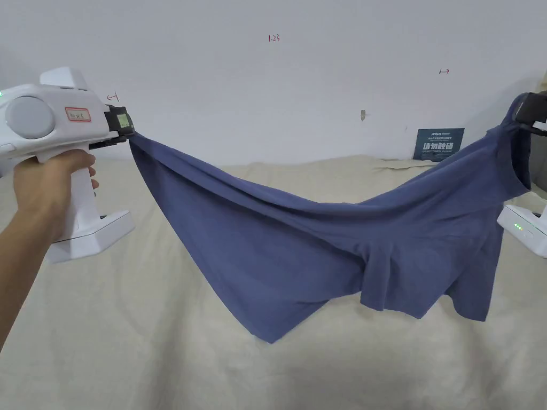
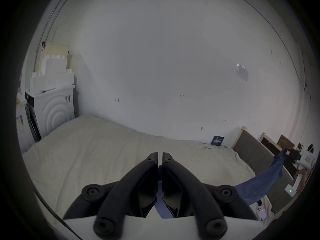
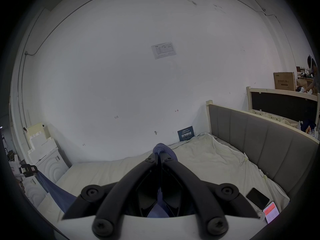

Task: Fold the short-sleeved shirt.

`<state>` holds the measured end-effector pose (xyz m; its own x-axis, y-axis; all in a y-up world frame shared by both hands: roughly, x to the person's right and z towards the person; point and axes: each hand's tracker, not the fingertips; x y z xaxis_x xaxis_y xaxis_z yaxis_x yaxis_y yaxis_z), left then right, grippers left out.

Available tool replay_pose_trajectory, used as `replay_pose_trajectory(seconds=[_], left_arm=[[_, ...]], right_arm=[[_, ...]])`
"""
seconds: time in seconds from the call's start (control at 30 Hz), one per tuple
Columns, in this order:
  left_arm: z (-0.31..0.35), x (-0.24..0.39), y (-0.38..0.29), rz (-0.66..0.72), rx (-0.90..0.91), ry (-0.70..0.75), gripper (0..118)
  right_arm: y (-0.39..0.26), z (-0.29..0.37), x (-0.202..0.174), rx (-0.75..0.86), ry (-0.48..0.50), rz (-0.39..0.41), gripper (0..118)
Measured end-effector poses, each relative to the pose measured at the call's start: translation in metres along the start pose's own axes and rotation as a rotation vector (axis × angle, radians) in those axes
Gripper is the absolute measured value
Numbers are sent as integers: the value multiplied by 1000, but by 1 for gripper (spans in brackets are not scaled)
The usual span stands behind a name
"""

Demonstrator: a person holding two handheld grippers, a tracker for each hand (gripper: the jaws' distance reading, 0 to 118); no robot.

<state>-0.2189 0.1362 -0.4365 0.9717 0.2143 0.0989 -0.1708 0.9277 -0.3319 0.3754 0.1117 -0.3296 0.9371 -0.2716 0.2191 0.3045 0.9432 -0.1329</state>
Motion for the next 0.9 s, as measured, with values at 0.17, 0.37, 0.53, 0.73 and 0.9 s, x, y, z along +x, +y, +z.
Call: replay_pose_trajectory(seconds=[0.17,0.37,0.53,0.73,0.9], left_arm=[[-20,-2,23,-33,12,17,2],[-49,-3,24,-99,-44,69,2],[-73,1,-9,-124,-110,79,2],[-90,13,-74,-169,-202,73,2],[-91,12,-121,-158,-260,68,2]], right_arm=[[9,-32,-8,15,-3,-2,0],[0,-57,-19,-1,-19,1,0],[-37,-71,-23,-80,-48,45,0],[-97,-87,-16,-186,-58,91,0],[-137,-86,-7,-254,-66,108,0]])
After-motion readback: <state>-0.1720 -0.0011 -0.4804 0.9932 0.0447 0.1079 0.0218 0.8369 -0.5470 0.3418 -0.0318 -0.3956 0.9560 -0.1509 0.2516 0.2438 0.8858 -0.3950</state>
